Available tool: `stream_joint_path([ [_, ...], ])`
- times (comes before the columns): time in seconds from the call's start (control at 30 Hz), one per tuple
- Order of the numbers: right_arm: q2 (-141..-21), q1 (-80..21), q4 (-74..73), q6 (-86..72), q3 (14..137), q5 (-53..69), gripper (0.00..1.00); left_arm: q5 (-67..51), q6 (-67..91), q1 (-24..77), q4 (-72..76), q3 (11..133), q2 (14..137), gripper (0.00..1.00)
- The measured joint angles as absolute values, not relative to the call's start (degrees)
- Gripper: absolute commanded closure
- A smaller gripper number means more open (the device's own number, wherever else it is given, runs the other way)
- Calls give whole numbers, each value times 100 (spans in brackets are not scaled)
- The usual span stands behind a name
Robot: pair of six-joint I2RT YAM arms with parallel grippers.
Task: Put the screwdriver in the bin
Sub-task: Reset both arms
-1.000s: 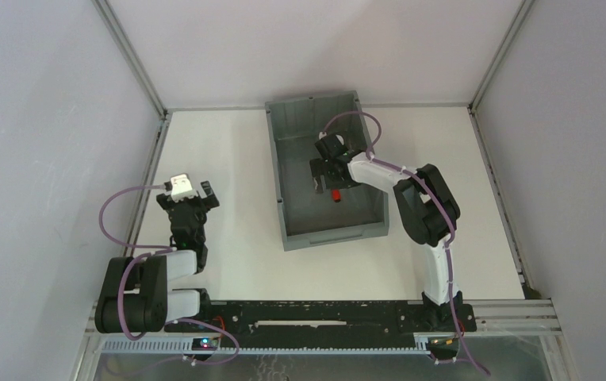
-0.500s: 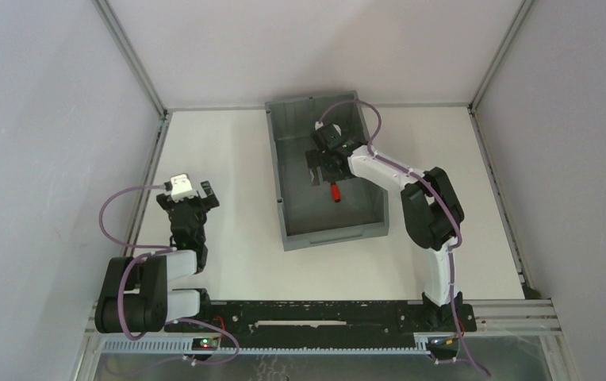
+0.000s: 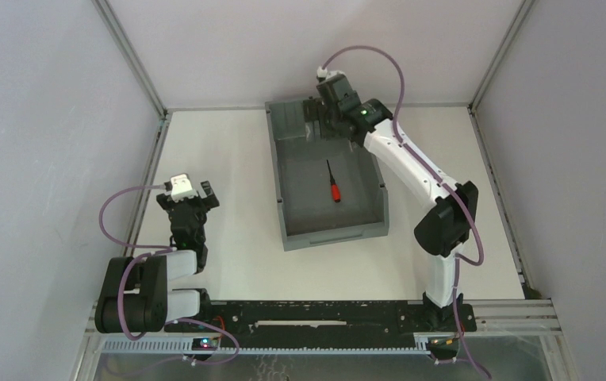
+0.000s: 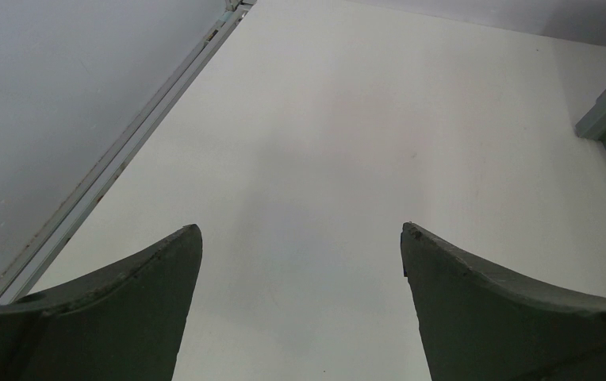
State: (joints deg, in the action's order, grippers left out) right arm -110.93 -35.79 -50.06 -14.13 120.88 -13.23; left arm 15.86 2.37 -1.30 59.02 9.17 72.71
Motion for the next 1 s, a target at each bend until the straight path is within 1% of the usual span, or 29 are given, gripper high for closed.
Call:
stream_joint_path([
  [0.2,-11078,-3579,-5452,-1249,13163,-1413,0,1586,239,-130,5902,917,7271,0],
  [0.37,-10947,-3555,-5603,-1118,13214,-1540,0,1586,237,-130,5902,917,7271,0],
  [0.53,-10683,-3271,-5669,-1022,13074,-1457,0,1586,237,-130,5902,917,7271,0],
  [0.67,-10217,-2751,-5684,-923,12667,-1321,0,1586,237,-130,5902,917,7271,0],
  [0.87,-9367,-1594,-5548,-770,11900,-843,0,1586,237,-130,5902,917,7271,0],
  [1.0,-9107,-921,-5527,-644,11598,-576,0,1586,237,-130,5902,917,7271,0],
])
